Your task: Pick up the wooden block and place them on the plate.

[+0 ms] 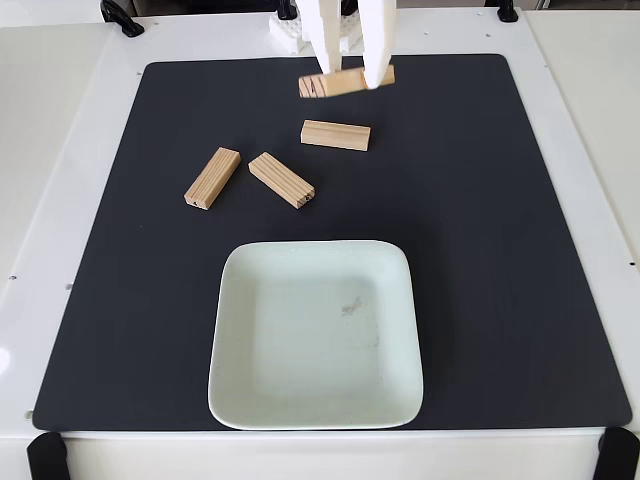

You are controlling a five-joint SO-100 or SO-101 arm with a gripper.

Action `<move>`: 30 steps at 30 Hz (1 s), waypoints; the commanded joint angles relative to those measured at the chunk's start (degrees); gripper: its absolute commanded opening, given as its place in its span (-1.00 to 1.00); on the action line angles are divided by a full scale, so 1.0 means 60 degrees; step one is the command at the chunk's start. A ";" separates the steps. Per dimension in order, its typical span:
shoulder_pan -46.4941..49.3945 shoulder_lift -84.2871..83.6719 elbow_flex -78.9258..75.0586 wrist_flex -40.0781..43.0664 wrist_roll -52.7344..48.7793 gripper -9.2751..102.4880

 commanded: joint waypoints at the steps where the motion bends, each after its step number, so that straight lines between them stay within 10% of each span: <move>1: 0.0249 0.1099 -0.0117 0.0015 0.0996 -0.78; 14: 0.0981 0.1436 0.0864 -0.0176 0.2578 -0.78; 30: 0.1201 -0.4468 -0.3589 -0.0864 0.4468 -0.73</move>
